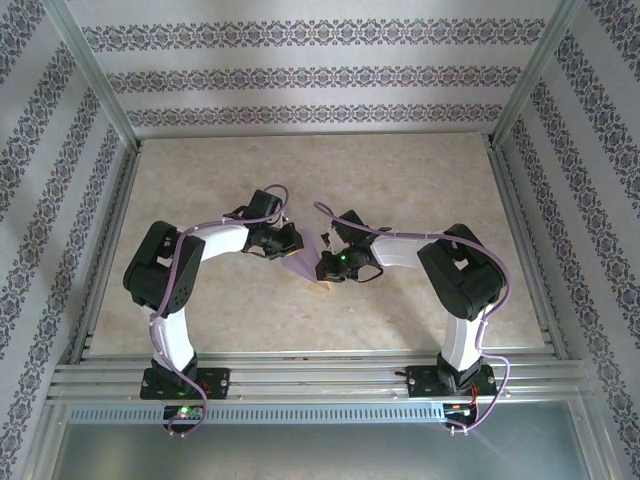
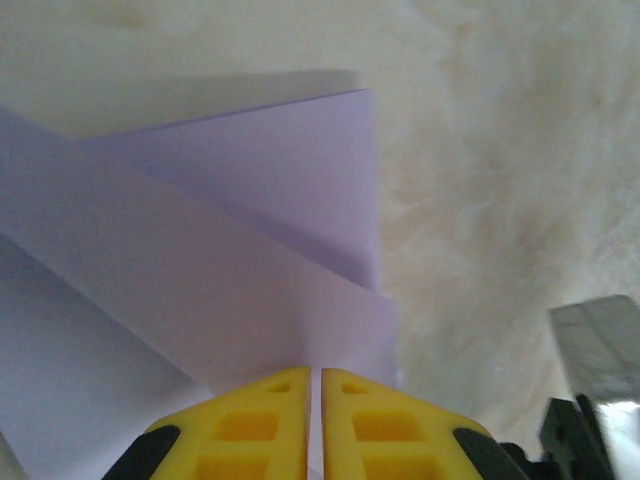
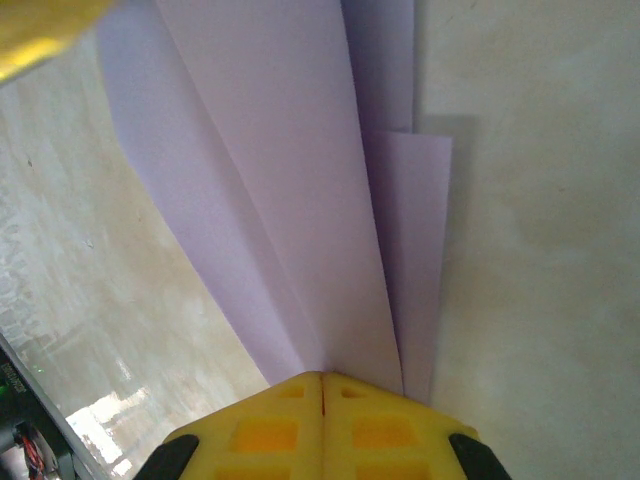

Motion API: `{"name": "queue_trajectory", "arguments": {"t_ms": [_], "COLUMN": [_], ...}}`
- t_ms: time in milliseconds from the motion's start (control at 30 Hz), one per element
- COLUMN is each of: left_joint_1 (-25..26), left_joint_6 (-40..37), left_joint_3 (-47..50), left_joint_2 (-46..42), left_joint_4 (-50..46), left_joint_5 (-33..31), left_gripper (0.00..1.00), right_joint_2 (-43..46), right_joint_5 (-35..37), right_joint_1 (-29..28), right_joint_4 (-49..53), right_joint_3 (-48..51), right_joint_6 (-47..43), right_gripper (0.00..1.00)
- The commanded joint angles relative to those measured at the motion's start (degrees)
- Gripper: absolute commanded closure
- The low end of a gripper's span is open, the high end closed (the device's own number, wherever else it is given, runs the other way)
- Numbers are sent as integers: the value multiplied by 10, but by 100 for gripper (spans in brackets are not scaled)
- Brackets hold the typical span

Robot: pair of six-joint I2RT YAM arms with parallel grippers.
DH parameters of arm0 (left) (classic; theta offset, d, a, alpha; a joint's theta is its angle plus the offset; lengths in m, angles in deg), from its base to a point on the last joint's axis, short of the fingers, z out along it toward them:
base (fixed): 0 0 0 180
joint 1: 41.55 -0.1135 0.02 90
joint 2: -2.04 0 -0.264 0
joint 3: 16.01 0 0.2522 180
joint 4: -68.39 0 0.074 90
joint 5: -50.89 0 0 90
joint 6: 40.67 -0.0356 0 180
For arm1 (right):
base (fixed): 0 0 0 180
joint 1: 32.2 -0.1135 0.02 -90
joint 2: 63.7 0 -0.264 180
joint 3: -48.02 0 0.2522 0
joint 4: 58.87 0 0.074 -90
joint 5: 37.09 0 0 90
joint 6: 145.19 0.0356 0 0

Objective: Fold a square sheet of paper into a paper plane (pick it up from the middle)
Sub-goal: Fourth fold the wing at the center of the table.

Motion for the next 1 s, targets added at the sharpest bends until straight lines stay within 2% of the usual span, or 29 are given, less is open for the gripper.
{"name": "queue_trajectory", "arguments": {"t_ms": [0, 167, 267, 433, 733, 967], "left_joint_1": [5, 6, 6, 6, 7, 10], "left_joint_6": [14, 10, 8, 4, 2, 3], "left_joint_3": [3, 6, 2, -1, -17, -33], "left_joint_2": [19, 35, 41, 50, 67, 82], "left_joint_4": [16, -3, -26, -52, -102, -140], "left_joint_5": [-4, -22, -33, -48, -73, -95], "left_gripper": [88, 90, 90, 90, 91, 91], "right_joint_2": [-27, 11, 54, 85, 2, -20], "right_joint_5": [74, 53, 31, 39, 98, 81], "right_joint_1": [-5, -6, -12, -14, -29, -32], "right_joint_4": [96, 68, 4, -75, -1, 20], "right_joint_3": [27, 17, 21, 19, -63, -65], "right_joint_6": [-14, -26, -22, -4, -13, -22], "right_gripper": [99, 98, 95, 95, 100, 100]}}
